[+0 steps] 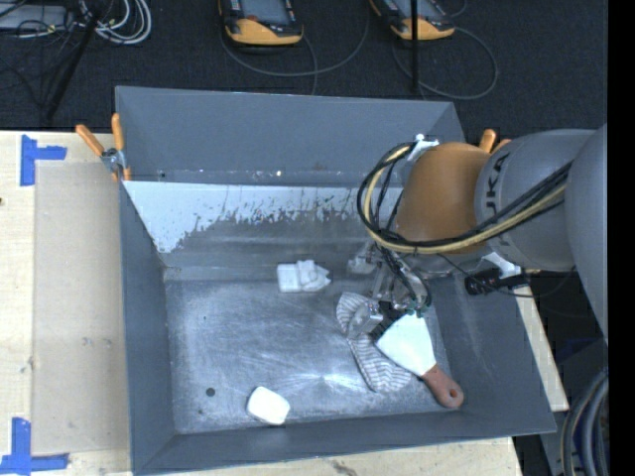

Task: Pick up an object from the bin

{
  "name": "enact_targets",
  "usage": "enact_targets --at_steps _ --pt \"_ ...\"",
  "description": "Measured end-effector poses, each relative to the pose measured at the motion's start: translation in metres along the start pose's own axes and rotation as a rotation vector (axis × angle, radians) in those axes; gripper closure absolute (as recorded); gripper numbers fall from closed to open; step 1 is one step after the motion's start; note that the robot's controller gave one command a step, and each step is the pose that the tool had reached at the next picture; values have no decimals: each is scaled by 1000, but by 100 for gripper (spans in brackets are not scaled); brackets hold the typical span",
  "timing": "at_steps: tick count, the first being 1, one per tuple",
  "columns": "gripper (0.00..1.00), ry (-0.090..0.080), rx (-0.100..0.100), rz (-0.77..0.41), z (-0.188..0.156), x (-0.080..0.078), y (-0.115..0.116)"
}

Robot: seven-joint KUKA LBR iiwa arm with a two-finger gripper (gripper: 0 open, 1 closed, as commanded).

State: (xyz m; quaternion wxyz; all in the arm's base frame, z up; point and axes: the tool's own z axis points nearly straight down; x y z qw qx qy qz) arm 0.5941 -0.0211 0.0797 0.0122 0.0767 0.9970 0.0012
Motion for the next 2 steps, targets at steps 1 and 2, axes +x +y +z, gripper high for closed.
enact_targets --at_steps 1,2 --pt "100 32 1 0 1 6 0" --pt "0 0 0 2 0 0 0"
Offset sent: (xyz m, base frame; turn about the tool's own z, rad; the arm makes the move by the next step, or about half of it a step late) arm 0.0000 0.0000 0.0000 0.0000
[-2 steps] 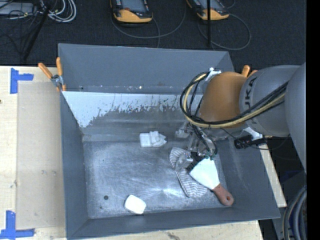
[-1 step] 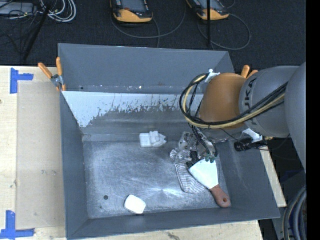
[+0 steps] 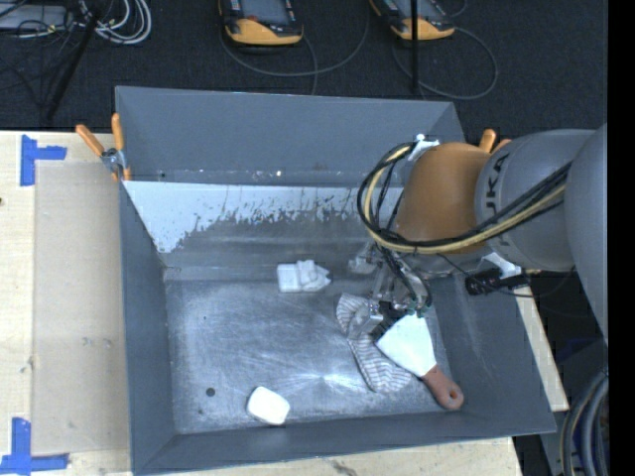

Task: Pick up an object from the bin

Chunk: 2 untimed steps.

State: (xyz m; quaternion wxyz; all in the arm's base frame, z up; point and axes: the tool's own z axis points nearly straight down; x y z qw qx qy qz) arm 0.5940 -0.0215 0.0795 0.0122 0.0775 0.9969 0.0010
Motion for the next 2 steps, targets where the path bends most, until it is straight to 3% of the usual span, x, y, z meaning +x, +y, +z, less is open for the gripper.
enact_targets --at_steps 1,2 --pt "100 32 1 -1 1 6 1" --pt "0 0 0 1 0 0 0"
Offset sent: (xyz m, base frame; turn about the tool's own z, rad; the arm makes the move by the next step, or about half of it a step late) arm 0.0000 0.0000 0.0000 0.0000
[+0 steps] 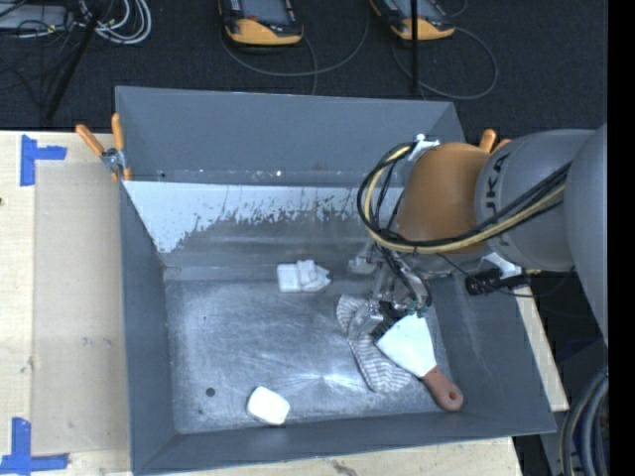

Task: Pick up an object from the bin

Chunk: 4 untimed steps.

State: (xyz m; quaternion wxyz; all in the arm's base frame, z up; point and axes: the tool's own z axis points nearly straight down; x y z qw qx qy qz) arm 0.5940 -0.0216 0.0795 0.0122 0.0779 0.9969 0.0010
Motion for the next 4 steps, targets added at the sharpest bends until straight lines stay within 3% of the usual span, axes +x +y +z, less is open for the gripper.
enact_targets --at_steps 1,2,3,4 --pt "0 1 0 0 0 0 0" --pt "100 23 0 -261 -22 -14 15" --pt "0 21 -1 -259 -23 -14 15" --pt "0 22 -1 -258 -23 -14 15"
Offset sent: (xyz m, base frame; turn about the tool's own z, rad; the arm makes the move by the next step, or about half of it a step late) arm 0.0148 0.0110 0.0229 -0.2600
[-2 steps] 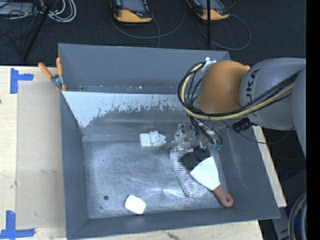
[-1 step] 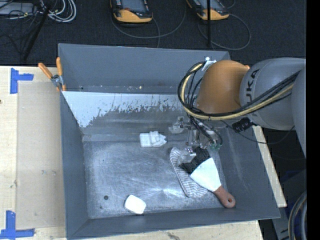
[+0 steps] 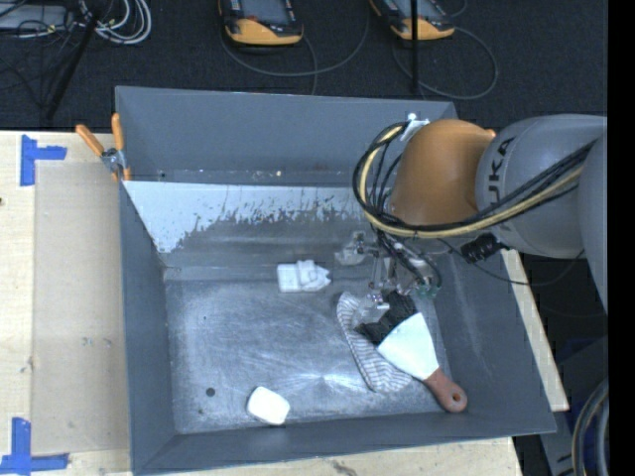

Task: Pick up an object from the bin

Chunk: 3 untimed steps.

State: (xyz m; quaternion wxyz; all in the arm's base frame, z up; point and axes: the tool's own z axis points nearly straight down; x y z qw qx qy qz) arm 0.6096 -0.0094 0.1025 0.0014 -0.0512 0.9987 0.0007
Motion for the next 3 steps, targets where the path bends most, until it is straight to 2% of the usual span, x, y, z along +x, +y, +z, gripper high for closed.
enact_targets --at_steps 1,2,3 --pt "100 -18 5 -128 21 -21 17" --pt "100 -18 5 -128 21 -21 17" --pt "100 1 1 -89 -133 -12 8"
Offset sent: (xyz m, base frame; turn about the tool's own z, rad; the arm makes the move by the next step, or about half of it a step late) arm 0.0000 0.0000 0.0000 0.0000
